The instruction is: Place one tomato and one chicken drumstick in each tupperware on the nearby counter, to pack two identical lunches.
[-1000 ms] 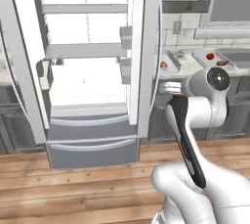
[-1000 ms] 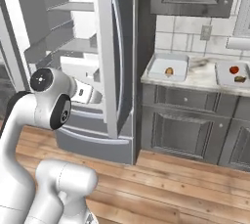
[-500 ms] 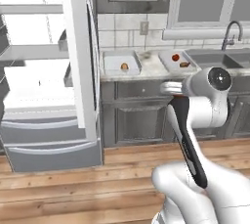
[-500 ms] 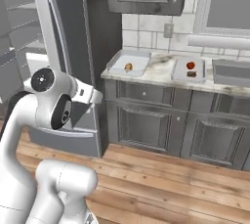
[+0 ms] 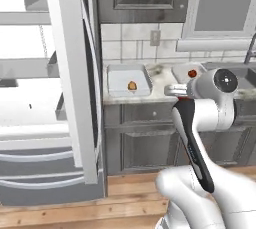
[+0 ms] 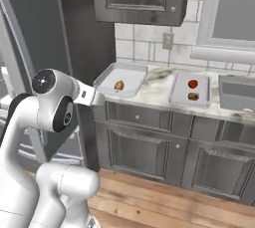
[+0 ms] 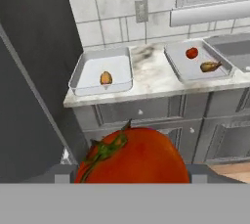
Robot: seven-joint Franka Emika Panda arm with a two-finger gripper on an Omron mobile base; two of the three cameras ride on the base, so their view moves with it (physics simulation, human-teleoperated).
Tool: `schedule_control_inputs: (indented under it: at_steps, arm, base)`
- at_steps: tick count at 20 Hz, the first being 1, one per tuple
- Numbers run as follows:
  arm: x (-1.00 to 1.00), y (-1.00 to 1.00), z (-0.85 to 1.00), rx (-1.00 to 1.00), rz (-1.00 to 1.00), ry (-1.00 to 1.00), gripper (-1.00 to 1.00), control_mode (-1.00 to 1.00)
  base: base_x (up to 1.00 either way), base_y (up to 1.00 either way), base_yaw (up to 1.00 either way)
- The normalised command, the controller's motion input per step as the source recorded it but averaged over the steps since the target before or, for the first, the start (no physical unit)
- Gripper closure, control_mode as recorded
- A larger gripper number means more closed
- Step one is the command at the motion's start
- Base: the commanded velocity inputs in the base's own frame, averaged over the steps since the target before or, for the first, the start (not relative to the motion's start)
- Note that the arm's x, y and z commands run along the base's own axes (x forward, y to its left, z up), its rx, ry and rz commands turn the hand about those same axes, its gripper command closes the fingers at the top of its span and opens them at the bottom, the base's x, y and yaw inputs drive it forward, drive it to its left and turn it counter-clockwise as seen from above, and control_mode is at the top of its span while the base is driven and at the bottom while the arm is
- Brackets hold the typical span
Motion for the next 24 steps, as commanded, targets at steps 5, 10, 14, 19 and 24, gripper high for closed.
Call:
schedule_control_inputs:
  at_steps: [5, 10, 14, 19, 24]
  arm:
    - [0.00, 0.00, 0.00, 0.00, 0.00, 0.00, 1.00, 1.00]
    - [0.00, 0.00, 0.00, 0.00, 0.00, 0.00, 1.00, 1.00]
    - [0.00, 0.00, 0.00, 0.00, 0.00, 0.00, 1.00, 1.00]
    - [0.00, 0.00, 0.00, 0.00, 0.00, 0.00, 1.00, 1.00]
    - [0.03, 0.00, -0.13, 0.00, 0.00, 0.01, 1.00, -1.00]
  base:
    - [1.00, -0.14, 0.07]
    - [1.00, -0.16, 0.05]
    - [0.97, -0.13, 0.05]
    - [0.53, -0.01, 0.02]
    - [0.05, 0.00, 0.00]
